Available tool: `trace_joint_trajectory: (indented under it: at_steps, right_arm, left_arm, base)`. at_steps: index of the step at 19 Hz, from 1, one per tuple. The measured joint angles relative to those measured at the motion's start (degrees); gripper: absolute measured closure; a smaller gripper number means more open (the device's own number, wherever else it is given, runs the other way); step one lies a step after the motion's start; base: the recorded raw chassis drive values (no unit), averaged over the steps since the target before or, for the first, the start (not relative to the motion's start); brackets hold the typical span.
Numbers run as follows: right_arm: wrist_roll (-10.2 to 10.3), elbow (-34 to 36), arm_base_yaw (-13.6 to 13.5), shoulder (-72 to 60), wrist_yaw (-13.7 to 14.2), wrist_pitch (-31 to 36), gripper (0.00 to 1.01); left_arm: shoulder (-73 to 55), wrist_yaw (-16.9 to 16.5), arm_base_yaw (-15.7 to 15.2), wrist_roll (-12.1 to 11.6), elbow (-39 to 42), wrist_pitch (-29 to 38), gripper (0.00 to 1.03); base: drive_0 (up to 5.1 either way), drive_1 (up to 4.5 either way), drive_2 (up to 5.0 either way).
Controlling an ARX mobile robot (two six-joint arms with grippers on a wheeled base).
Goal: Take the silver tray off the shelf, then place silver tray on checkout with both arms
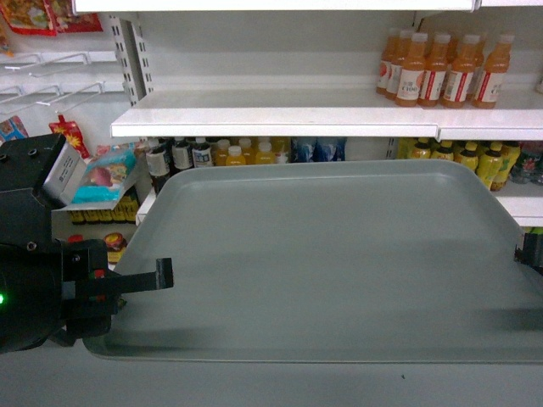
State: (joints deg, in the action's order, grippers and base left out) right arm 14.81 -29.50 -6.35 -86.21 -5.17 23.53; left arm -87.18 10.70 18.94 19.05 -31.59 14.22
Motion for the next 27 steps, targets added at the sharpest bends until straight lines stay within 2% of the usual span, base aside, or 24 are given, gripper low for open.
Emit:
trace_joint_trajectory:
  at_steps: [27]
  right_arm:
    - [0.0, 0.0, 0.0, 0.0, 0.0, 0.2, 0.98]
  left_arm:
    - [0.0, 0.0, 0.0, 0.0, 0.0, 0.3, 1.00]
  base:
    - [0.0, -4.26, 4.3]
